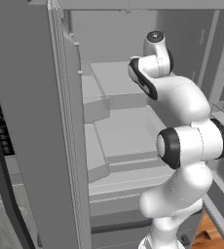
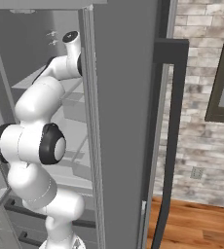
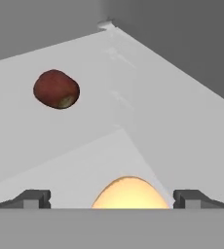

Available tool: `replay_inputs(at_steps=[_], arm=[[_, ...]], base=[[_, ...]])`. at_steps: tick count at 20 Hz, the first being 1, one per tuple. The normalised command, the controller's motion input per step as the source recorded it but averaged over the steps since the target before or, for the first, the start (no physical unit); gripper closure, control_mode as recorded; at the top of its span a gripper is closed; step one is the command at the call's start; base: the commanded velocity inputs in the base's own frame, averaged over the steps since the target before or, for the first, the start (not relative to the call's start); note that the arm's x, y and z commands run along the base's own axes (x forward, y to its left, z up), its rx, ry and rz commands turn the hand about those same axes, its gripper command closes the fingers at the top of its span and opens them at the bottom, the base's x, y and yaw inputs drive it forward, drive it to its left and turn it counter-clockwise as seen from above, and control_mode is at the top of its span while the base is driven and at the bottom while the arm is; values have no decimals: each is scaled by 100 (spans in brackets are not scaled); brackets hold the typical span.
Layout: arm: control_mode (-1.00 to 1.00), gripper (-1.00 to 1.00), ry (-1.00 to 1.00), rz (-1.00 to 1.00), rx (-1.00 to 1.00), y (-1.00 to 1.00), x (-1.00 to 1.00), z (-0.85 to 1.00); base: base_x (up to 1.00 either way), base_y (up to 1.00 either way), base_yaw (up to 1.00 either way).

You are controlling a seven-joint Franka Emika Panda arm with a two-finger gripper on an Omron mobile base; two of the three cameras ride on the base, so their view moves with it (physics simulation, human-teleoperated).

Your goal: Pick the egg and butter from the fridge and place them by the bowl for mixing.

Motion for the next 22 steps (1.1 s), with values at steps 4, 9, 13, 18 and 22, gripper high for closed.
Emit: replay_inputs(at_steps=[4,9,13,18,22], arm=[[-100,-100,0,-4,0,-5,0,-22],[-100,-100,1,-2,0,-2,0,-32],[-100,100,5,0,4,0,2,-39],[-100,100,5,0,4,0,1,-40],[-100,100,0,0,6,2,-20,-27]], base=[[0,0,0],[0,0,0],[0,0,0],[0,0,0],[0,0,0]])
